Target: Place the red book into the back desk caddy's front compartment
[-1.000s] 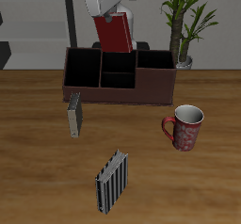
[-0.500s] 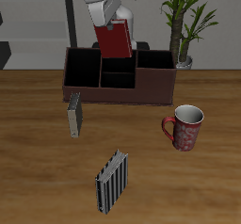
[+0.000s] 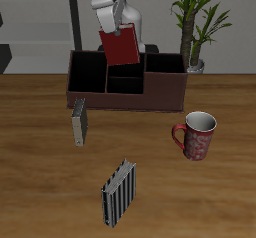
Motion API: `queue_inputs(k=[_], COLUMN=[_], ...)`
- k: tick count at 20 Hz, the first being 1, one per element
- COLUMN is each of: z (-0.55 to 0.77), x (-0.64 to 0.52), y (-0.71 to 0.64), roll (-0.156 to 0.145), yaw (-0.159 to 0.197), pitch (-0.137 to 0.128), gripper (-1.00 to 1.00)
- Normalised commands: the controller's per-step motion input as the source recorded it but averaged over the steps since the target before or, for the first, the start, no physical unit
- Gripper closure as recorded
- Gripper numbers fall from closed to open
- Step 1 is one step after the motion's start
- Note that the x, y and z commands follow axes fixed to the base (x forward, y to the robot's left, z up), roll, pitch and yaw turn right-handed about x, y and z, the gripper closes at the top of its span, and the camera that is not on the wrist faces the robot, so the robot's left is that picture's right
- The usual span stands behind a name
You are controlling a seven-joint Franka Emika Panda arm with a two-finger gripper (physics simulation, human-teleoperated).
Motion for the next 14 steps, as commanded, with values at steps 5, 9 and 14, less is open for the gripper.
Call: queue_inputs(k=[5, 9, 14], z=[-0.11, 0.01, -0.03], x=[0.04, 0.05, 0.02], y=[0.07, -0.02, -0.02], roll=[0.023, -0.005, -0.021], yaw=[0.114, 0.03, 0.021], pitch=[0.018, -0.008, -0.007], gripper=[1.0, 1.0, 1.0])
